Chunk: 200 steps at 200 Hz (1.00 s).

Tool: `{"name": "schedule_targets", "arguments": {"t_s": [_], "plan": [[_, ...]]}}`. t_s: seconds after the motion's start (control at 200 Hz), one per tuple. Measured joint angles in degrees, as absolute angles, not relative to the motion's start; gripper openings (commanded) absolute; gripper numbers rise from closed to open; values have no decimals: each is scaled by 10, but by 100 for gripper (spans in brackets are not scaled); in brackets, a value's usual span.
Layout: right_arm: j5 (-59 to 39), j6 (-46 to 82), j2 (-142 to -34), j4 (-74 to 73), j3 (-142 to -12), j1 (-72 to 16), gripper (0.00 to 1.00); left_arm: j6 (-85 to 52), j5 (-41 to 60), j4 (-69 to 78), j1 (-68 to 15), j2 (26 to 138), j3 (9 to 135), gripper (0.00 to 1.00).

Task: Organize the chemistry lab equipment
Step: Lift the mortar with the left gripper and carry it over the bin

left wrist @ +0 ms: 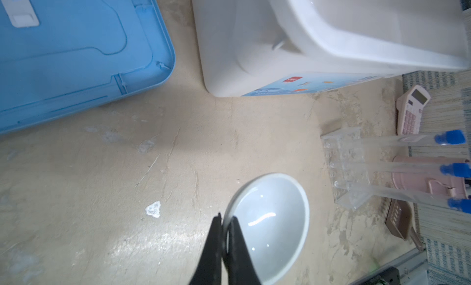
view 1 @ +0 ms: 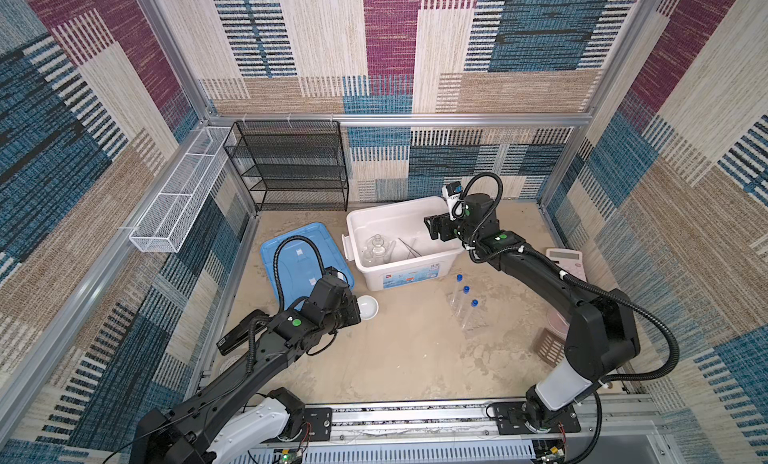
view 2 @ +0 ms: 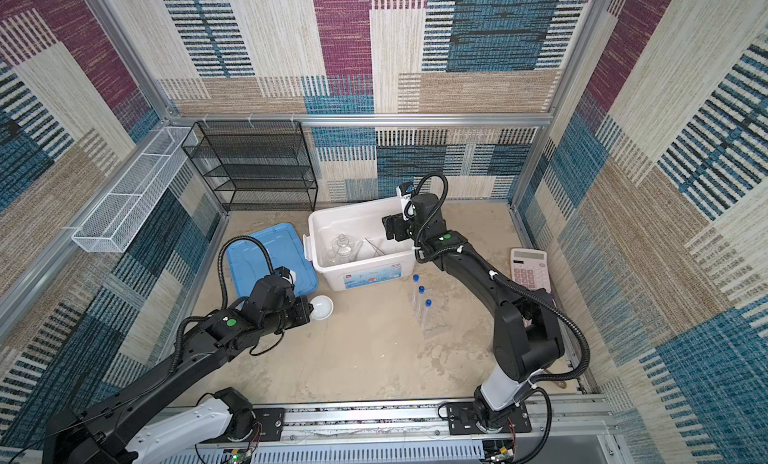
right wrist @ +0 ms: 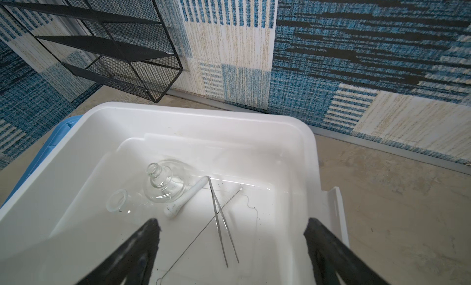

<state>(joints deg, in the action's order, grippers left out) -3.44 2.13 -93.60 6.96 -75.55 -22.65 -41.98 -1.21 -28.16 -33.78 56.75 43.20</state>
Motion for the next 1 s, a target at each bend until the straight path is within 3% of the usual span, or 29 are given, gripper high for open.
{"name": "schedule_targets", "arguments": {"t_s": [0.446,1.002], "plan": [[-65,39,-891,50,-715,-177,95,-339,-12,-285,-339,674,630,0],[-101,73,-800,29,-628,-97,98,-191,81,-317,-336,1099,1037,0]]}}
